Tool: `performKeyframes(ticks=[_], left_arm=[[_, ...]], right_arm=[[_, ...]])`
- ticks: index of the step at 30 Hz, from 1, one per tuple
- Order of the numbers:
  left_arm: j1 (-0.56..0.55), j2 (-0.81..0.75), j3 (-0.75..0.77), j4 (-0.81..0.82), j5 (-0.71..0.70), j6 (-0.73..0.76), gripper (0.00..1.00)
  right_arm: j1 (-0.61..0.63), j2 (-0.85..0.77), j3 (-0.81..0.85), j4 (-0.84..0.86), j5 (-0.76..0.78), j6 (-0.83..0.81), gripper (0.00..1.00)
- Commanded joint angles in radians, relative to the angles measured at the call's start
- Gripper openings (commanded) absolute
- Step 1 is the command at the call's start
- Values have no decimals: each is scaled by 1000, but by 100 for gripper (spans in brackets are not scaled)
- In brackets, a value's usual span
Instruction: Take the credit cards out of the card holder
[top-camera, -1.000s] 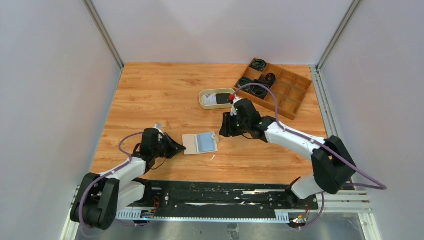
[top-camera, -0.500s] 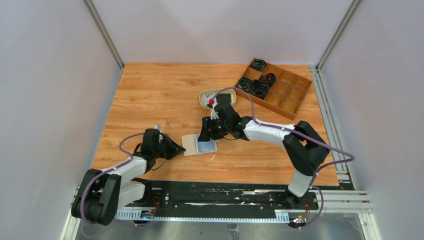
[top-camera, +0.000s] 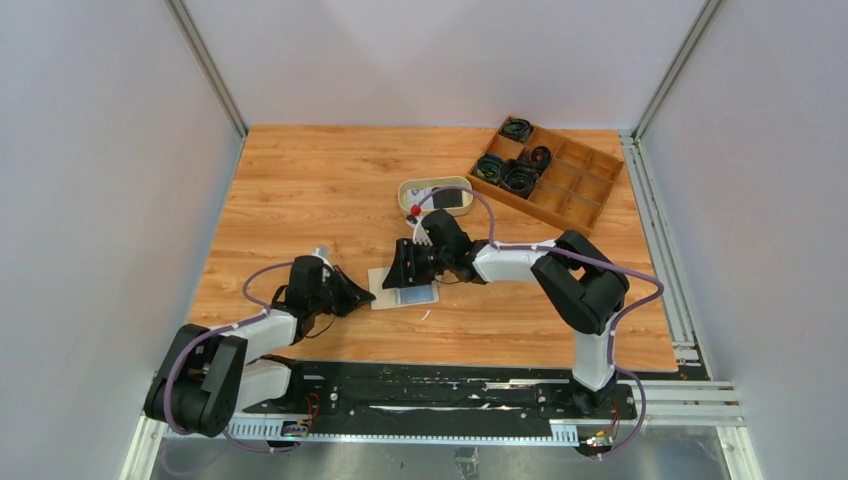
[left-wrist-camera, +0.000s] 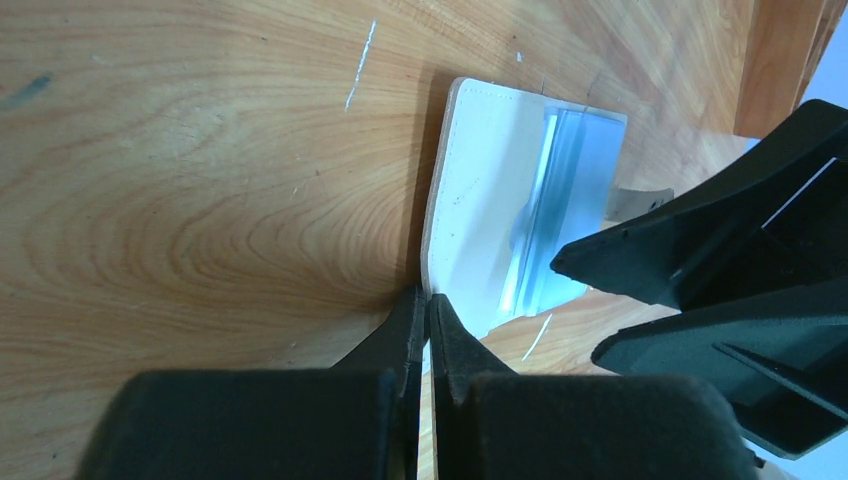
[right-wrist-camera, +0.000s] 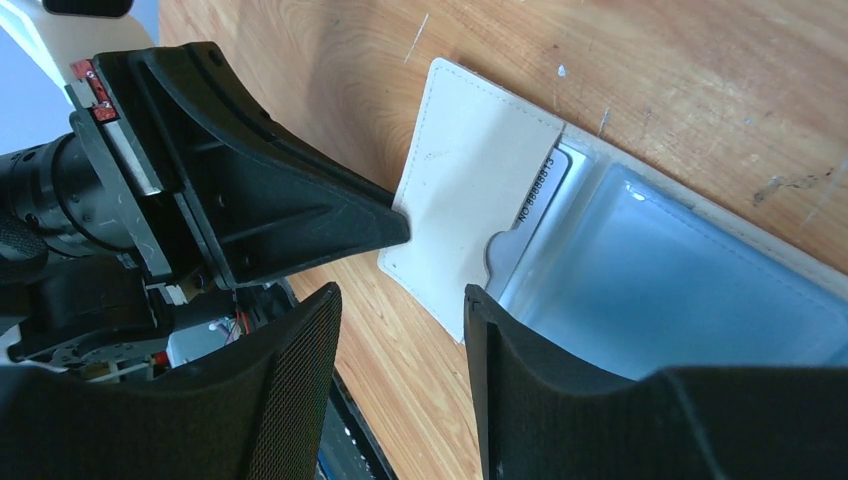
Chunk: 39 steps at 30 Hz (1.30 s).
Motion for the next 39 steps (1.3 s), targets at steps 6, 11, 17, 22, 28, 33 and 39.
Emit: performKeyframes(ticks=[6,11,17,22,28,33,39], left_arm=[[-18,35,-24,-97,-72,43,0],[-20,23,-26,-98,-72,40,0],[-25,17,-23,-98,-74,34,0],[-31,10,-25,-98,-74,29,0],[-37,12,-32,-97,-78,31,0],[-40,13,-30,-97,-80,32,0],[-43,10,-36,-97,-83,30,0]], right_arm=[[10,38,-78,134,24,91,52],[10,48,-128,208,73,132,51],[10,86,-130,271,88,174,50],[10,97,-142,271,118,206,49],[4,95,-192,289,170,295,49],[-3,119,-249,409,185,404,49],[-3,141,-263,361,249,420,50]])
